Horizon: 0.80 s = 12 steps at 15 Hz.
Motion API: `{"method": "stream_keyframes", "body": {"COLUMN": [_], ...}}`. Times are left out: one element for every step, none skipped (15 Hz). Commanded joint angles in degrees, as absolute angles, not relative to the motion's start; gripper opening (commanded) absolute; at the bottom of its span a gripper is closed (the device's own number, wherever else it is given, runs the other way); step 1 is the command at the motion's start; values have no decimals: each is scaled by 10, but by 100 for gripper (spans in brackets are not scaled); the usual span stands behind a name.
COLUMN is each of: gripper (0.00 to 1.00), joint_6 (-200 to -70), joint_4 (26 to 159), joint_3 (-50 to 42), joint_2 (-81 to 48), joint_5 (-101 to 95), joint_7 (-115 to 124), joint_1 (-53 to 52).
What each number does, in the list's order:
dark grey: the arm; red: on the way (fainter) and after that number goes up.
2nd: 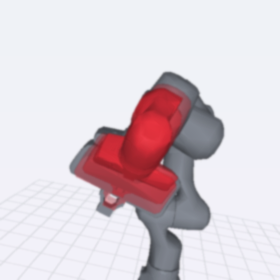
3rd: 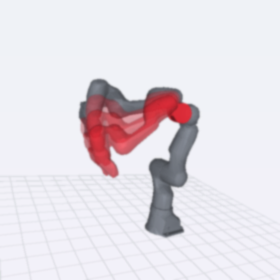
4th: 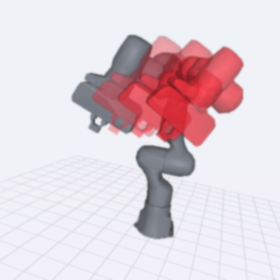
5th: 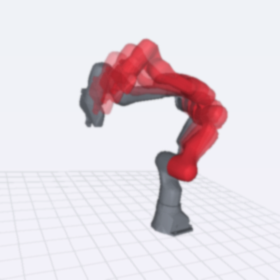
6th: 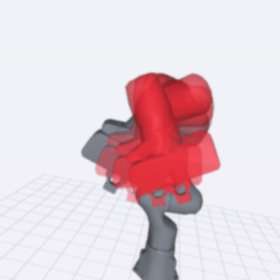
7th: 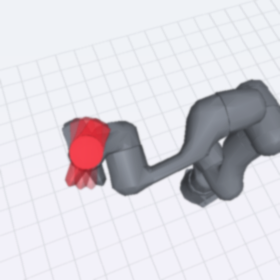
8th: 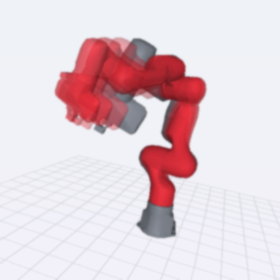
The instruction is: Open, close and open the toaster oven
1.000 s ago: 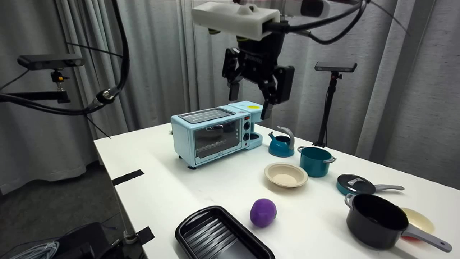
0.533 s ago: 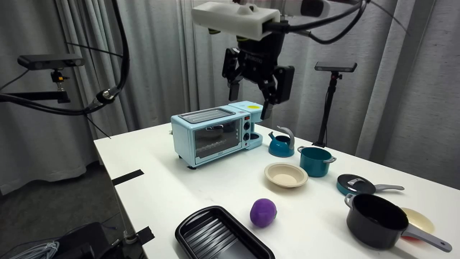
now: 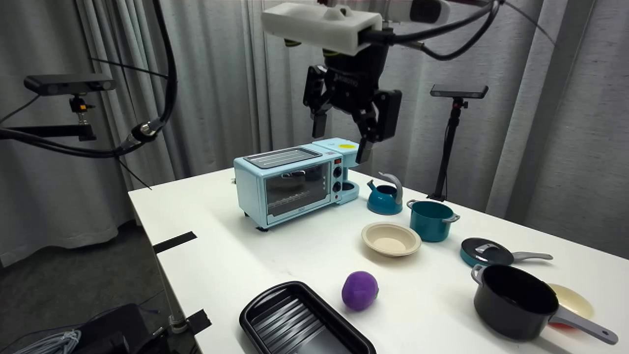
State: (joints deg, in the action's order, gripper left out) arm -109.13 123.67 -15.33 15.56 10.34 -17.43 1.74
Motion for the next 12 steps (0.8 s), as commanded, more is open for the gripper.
{"method": "stream_keyframes", "body": {"gripper": [100, 100, 100, 100, 100, 100, 100, 100, 100, 100, 100, 100], "joint_6": [-1106, -1109, -1114, -1121, -1130, -1141, -1145, -1151, -1154, -1158, -1161, -1165], "joint_4": [1238, 1239, 1241, 1243, 1246, 1250, 1245, 1242, 1237, 1233, 1229, 1225], "joint_3": [-126, -119, -110, -98, -87, -74, -63, -52, -42, -32, -23, -15], "joint_2": [137, 130, 121, 110, 101, 91, 79, 68, 56, 44, 34, 24], "joint_5": [110, 109, 107, 107, 107, 106, 105, 104, 104, 103, 101, 100], "joint_7": [-176, -175, -175, -173, -173, -172, -172, -172, -173, -174, -175, -175], "joint_1": [24, 22, 18, 14, 11, 7, 4, 1, -2, -6, -9, -13]}}
